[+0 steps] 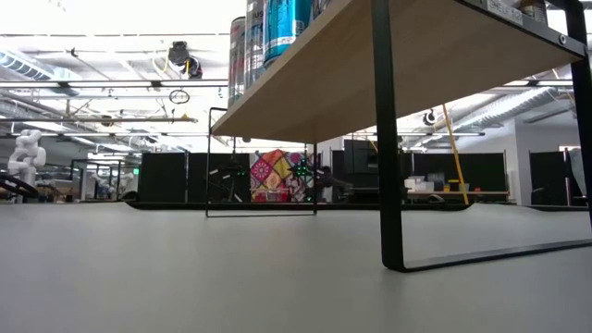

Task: Place canned beverage on shelf
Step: Put the white-yellow soda can on the shelf aligned with the other white-yellow soda cans

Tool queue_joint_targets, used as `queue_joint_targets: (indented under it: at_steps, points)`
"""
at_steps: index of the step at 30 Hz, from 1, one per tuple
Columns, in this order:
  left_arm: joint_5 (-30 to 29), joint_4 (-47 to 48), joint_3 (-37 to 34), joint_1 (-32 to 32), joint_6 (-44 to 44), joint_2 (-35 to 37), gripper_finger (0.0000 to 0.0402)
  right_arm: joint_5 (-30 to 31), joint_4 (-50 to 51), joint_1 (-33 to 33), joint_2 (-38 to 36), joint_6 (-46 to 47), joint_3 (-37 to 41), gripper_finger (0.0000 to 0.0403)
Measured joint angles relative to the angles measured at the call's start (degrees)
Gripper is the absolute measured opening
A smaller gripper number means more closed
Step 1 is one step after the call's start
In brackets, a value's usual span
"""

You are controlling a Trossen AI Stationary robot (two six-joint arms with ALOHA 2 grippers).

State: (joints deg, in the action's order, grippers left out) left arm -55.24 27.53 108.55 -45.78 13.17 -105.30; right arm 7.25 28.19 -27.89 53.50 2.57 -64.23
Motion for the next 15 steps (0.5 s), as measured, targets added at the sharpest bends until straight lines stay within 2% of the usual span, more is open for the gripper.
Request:
queue_joint_targets:
  at_steps: [9, 15]
  points:
    - [0.00, 0.01, 0.00, -0.01, -0.04, 0.00, 0.0368, 1.70, 10.66, -1.88, -7.26, 3.24, 0.32, 0.0263]
    - [0.00, 0.00, 0.00, 0.00, -0.04, 0.00, 0.0368, 1.90, 11.06, -2.24, -9.27, 7.54, 6.54, 0.0263]
